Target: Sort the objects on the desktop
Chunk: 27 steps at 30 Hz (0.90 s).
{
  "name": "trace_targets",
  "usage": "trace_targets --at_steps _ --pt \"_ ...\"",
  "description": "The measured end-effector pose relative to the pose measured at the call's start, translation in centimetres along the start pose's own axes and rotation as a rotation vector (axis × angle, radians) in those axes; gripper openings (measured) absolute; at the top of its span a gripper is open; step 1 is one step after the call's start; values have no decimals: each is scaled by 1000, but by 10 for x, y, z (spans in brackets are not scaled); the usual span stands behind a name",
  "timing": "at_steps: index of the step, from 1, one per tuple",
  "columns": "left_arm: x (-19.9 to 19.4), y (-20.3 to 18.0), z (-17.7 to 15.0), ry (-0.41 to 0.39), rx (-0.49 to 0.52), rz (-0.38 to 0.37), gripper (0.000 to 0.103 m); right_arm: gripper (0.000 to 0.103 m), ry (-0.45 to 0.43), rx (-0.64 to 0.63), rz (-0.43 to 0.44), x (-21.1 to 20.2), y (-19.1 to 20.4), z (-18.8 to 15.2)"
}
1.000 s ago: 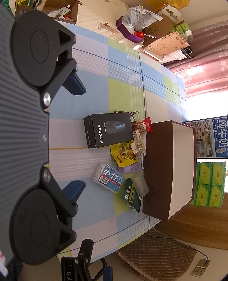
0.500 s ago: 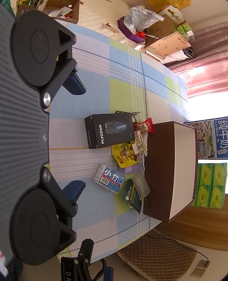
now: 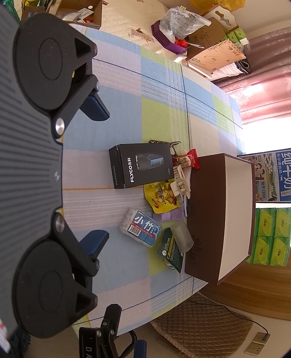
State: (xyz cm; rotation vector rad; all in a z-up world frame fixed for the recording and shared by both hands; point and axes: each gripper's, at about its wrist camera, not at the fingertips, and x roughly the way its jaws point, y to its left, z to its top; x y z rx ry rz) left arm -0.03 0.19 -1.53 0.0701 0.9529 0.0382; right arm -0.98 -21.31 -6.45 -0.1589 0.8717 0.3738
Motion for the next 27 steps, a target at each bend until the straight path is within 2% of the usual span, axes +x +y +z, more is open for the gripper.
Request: trace_targets --at_steps 27 --pt "5 1 7 8 -3 14 102 101 8 -21 23 7 -1 9"
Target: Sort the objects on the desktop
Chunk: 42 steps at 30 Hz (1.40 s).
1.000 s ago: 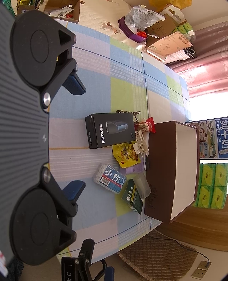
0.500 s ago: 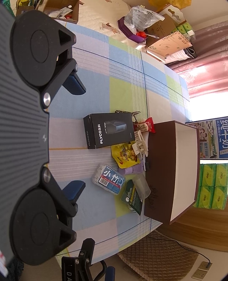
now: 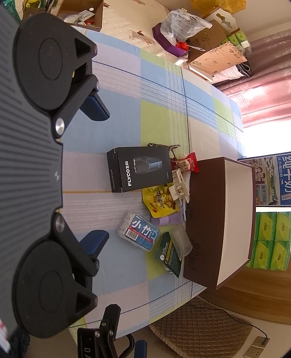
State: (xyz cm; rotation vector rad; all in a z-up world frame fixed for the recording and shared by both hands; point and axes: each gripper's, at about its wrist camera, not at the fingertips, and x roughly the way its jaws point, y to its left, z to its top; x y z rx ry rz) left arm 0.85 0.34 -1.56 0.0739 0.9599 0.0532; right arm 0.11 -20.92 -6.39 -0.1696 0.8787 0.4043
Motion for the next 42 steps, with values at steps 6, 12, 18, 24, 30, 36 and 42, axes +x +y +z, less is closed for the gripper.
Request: trace_targets --at_steps 6,12,18,24,30,36,42 --pt "1 2 -3 4 -12 4 102 101 12 3 15 3 0 1" --pt "2 4 -5 12 -29 10 102 101 16 -5 27 5 0 -1" --pt "3 7 -8 18 -50 11 102 101 15 -14 41 7 -1 -1" --pt "8 9 -10 27 -68 16 102 101 -24 -17 81 10 -4 -2" --pt "16 18 -9 15 -83 31 102 101 -83 -19 159 21 -6 1" --pt "34 29 -4 9 -100 40 102 101 -104 -49 231 44 -2 7" --pt "57 39 3 24 -110 40 102 101 -87 -94 273 75 4 12"
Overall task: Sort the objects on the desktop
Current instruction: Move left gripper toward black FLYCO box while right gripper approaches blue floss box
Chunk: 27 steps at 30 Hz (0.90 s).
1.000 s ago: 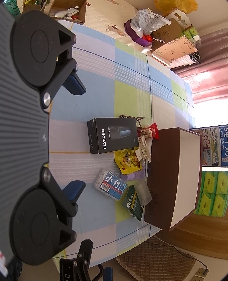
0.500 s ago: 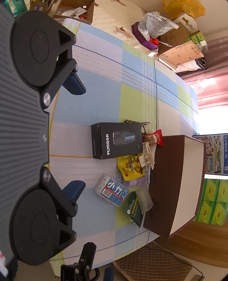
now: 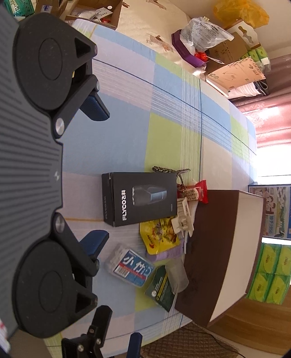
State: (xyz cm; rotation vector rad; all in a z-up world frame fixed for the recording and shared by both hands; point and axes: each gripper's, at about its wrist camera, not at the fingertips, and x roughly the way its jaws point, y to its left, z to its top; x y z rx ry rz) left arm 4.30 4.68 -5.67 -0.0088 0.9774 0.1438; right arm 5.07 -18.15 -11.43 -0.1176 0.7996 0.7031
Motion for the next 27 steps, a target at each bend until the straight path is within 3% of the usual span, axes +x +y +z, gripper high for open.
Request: trace_targets --at_steps 13,24,27 --pt "55 0 25 75 26 -52 102 101 125 -55 -17 55 -12 10" --pt "104 -19 36 140 110 -79 102 101 151 -18 -33 67 -26 19" --pt "111 -17 35 145 132 -110 93 101 153 -31 -25 70 -24 20"
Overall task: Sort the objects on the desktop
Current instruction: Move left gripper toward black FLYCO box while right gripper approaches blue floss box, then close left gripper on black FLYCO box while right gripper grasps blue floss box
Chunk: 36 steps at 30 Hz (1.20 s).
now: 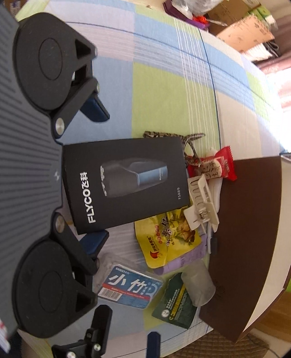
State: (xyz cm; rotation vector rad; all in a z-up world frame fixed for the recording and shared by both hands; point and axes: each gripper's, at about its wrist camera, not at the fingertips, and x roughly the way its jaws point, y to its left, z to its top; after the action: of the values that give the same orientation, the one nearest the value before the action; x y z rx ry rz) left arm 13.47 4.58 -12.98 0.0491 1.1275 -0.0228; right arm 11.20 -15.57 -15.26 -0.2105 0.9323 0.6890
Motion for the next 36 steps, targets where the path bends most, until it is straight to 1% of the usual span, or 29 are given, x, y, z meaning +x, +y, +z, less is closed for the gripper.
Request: trace_targets --at_steps 2,3,4,10,15,17,18,19,20,23,24,25,29,30,31,36 --pt "3 5 -2 16 -3 -12 85 101 4 -18 4 4 3 2" --pt "4 9 -4 21 -7 -17 79 101 7 -30 6 7 5 2" --pt "4 12 -6 26 -8 -23 78 101 9 -41 8 10 6 3" --pt "-3 30 -22 24 22 -17 78 101 22 -133 19 26 19 7" --pt "-10 42 -32 43 14 -27 78 101 47 -201 20 46 26 7" --pt "-13 43 -33 30 21 -27 80 101 60 -210 18 54 27 7" --pt "-14 43 -31 20 25 -24 84 101 62 -214 15 57 28 6" --pt "-15 43 -28 8 30 -20 85 101 60 -216 13 59 28 6" --pt "-15 43 -25 -3 34 -18 85 101 61 -218 11 61 29 6" --pt "-9 42 -14 -12 44 -15 86 100 67 -217 -7 66 31 5" --pt "-6 41 -11 -14 50 -13 86 96 64 -218 -15 66 31 4" --pt "-3 40 -8 -14 58 -9 86 89 54 -217 -16 64 32 3" --pt "9 34 -2 -9 87 4 84 88 67 -191 -38 59 31 0" --pt "12 34 -3 -5 89 0 81 88 66 -176 -37 55 31 0" --pt "13 33 -3 0 92 -8 78 88 66 -155 -38 52 30 -1" --pt "10 31 -7 -14 114 -5 76 88 52 -35 -43 30 23 -2"
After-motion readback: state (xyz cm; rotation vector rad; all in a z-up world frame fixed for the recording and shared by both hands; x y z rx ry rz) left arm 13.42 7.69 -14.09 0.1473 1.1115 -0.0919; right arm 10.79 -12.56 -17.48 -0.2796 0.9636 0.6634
